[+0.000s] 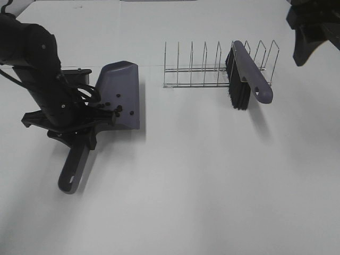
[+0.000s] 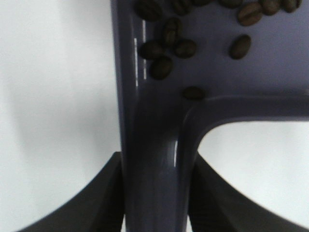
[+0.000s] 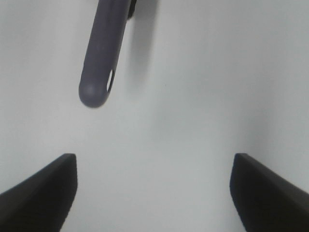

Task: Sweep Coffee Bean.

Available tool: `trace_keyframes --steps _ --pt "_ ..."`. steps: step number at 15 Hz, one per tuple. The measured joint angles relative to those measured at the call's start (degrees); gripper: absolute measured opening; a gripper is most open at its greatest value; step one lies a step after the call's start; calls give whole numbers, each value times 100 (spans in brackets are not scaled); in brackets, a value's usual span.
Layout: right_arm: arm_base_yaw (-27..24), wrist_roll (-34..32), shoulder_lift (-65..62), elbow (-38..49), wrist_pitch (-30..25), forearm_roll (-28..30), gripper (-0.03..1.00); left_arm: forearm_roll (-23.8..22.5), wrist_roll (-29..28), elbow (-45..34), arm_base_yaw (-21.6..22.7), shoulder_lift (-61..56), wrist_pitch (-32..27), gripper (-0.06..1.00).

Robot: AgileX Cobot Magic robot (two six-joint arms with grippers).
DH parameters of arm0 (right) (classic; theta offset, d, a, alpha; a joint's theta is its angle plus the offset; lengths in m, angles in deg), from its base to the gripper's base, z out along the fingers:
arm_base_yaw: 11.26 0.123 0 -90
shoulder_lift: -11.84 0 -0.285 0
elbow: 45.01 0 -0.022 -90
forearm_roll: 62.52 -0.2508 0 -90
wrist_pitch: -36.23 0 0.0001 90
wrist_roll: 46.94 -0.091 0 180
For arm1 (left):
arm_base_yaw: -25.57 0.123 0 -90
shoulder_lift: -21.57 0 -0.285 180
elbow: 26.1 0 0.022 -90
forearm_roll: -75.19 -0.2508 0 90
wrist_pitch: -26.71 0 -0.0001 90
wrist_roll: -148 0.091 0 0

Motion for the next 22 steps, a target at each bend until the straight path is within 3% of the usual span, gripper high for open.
trace_keyframes --steps 4,10,11,12,15,17,20,22 --pt "0 0 -1702 1730 275 -327 76 17 -97 0 -92 183 57 35" --pt "0 0 -3753 3363 407 -699 76 206 -103 6 -92 435 80 35" --pt "0 0 -4022 3449 407 -756 76 212 -103 23 -92 441 74 39" --pt "0 0 -4498 3495 407 -756 76 264 -103 34 -92 441 103 58" --pt "0 0 -4870 3512 235 -756 76 166 17 57 -92 413 -52 67" --pt "0 0 -5036 3512 -74 -756 76 -218 212 57 -92 166 -498 68" --pt "0 149 -5369 3610 -189 -756 76 -1026 6 52 -92 -865 -1312 68" --pt "0 183 -5718 3908 -189 -756 76 -1175 -23 52 -92 -1599 -1925 68"
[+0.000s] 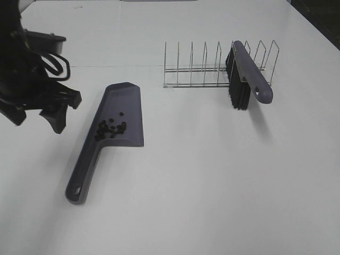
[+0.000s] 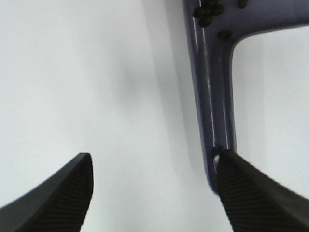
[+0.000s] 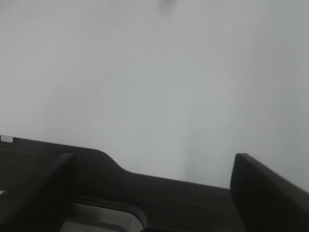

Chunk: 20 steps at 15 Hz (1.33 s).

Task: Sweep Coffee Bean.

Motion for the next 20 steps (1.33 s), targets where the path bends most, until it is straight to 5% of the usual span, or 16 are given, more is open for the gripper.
trace_keyframes --steps 4,5,10,20 --pt "0 435 -791 676 -11 -441 76 34 -11 -710 0 -1501 -401 68" --pt "0 739 -1266 791 -40 -584 76 52 -11 -1616 0 -2481 -435 68" --pt "0 1175 -1851 957 607 -647 76 57 166 -3438 0 -5455 -86 68" --pt "0 1186 -1851 1077 854 -676 76 321 1026 -4320 0 -9660 149 68"
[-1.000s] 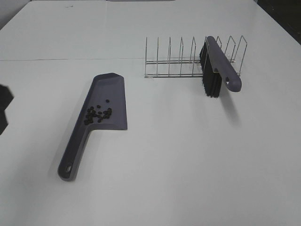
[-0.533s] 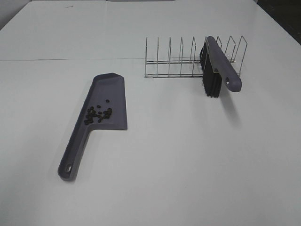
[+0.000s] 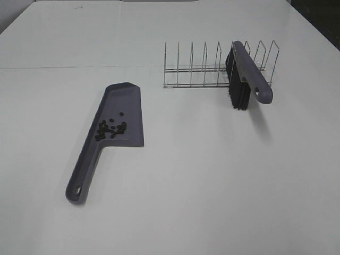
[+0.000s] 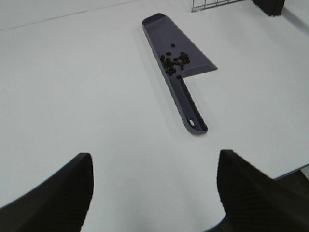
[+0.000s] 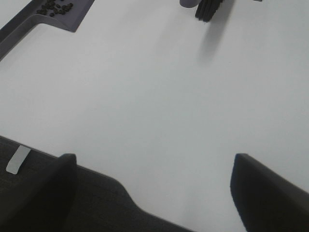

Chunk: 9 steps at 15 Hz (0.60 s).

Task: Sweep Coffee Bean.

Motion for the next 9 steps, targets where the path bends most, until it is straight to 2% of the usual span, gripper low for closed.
trace_keyframes --steps 3,9 --pt "0 0 0 0 6 0 76 372 269 0 0 -52 0 68" --pt "0 0 0 6 6 0 76 424 332 0 0 -52 6 68"
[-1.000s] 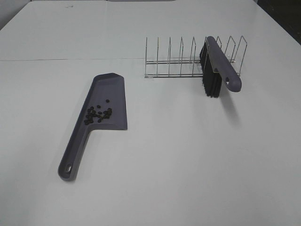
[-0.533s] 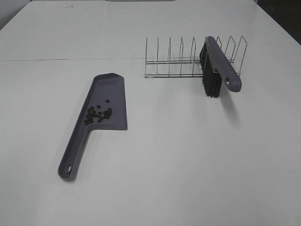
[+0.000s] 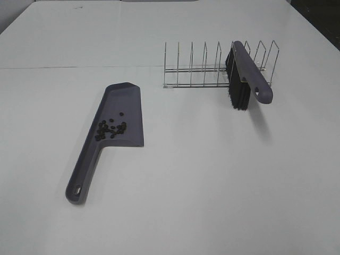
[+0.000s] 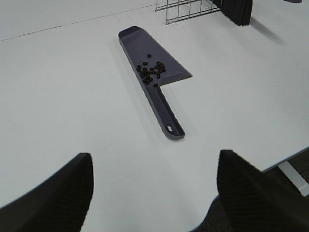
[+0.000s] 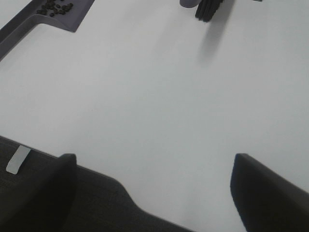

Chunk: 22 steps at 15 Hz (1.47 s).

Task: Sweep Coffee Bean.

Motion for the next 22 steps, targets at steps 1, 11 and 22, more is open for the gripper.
trace_keyframes --steps 1,11,22 --pt "0 0 0 6 6 0 76 0 0 0 0 0 0 68" --pt "-493 0 -126 6 17 -29 76 6 23 0 246 -52 6 68" --pt "-1295 0 -1358 6 34 -143 76 6 29 0 1742 -327 40 68"
